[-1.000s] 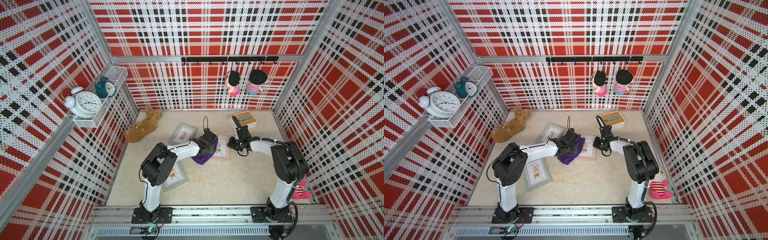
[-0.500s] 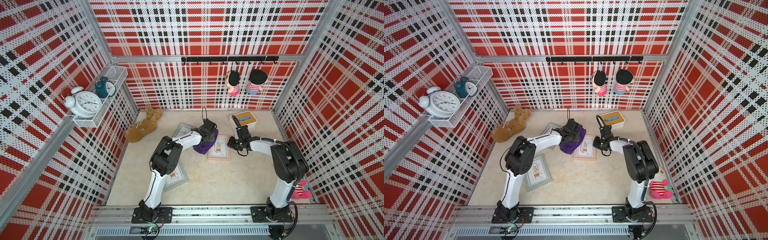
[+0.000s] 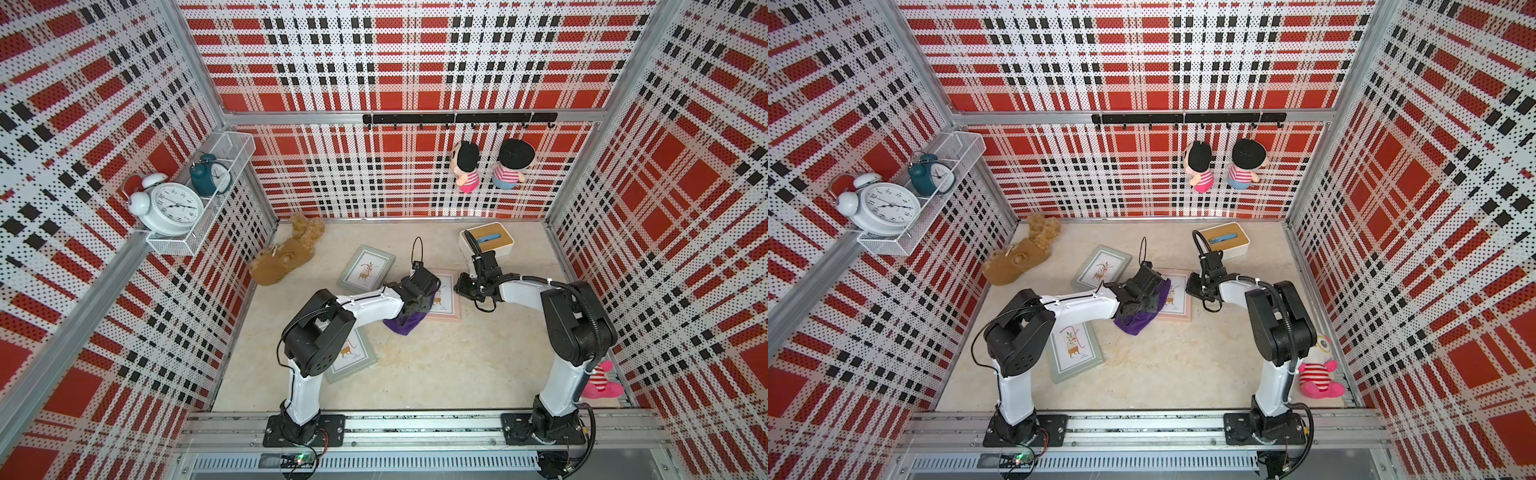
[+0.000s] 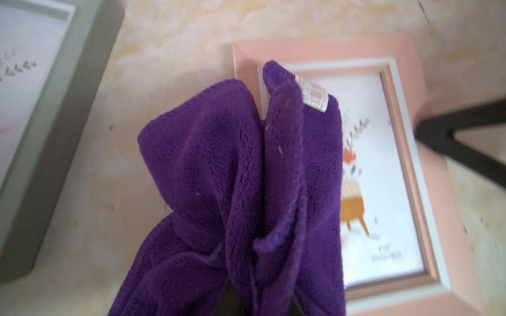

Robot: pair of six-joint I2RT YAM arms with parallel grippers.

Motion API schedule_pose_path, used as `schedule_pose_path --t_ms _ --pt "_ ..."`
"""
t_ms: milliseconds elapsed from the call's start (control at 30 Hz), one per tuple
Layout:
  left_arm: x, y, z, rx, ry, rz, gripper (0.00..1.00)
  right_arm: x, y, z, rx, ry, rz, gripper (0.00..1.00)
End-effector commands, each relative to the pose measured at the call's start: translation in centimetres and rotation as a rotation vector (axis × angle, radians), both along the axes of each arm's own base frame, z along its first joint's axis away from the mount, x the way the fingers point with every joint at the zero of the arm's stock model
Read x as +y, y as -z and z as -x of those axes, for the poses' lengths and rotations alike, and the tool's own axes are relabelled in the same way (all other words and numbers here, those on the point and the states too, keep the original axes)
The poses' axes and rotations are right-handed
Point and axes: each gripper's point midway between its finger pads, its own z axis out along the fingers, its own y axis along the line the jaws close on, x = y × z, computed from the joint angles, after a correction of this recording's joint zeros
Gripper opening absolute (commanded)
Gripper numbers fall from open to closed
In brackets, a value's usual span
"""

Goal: Wipe the picture frame with a cloth
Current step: Wipe the dirt from the picture frame, then adjust the cleaning item.

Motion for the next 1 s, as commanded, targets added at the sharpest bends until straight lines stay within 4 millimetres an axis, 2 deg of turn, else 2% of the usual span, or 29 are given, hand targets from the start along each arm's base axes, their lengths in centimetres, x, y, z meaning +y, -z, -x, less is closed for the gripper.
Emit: schedule_pose_path --t_ms 0,33,133,200,300,400,500,633,800,867,967 --pt "1.9 1.7 3.2 0.122 -0.003 -0.042 0.00 -1.6 4.3 2.9 0.147 0.016 0.081 0.21" --pt "1.9 0.9 2.8 0.111 -0.009 -0.023 0.00 -1.5 3.9 2.7 0.135 0.010 0.076 0.23" --pt "1.7 -3.4 0.7 0.046 -0.029 0.067 0.00 -0.7 1.4 1.7 0.075 -0.021 0.045 0.33" --pt "1.9 -6.3 -0.4 -0.004 -0.040 0.120 0.00 -0.1 -1.1 0.7 0.023 -0.043 0.023 0.41" --pt "2.9 -9.6 -1.5 -0.057 -0.060 0.177 0.00 0.2 -5.2 -0.4 -0.063 -0.050 0.000 0.55" --pt "4.0 -12.3 -2.1 -0.100 -0.080 0.231 0.00 0.2 -9.2 -0.7 -0.149 -0.048 -0.032 0.70" --pt "4.0 -15.1 -2.8 -0.141 -0.073 0.302 0.00 0.8 -13.0 -0.4 -0.246 -0.077 -0.098 0.80" --pt "2.2 -18.7 -3.2 -0.192 -0.001 0.427 0.00 3.2 -18.4 1.0 -0.385 -0.159 -0.304 0.88" --pt "-1.8 -23.5 -2.8 -0.254 0.130 0.661 0.00 5.3 -24.6 2.7 -0.496 -0.208 -0.633 0.94" --pt "-3.2 -25.1 -2.6 -0.265 0.164 0.748 0.00 5.6 -26.2 3.0 -0.514 -0.207 -0.727 0.95" --pt "-4.5 -26.6 -2.4 -0.274 0.177 0.841 0.00 5.9 -27.0 2.9 -0.484 -0.182 -0.814 0.95"
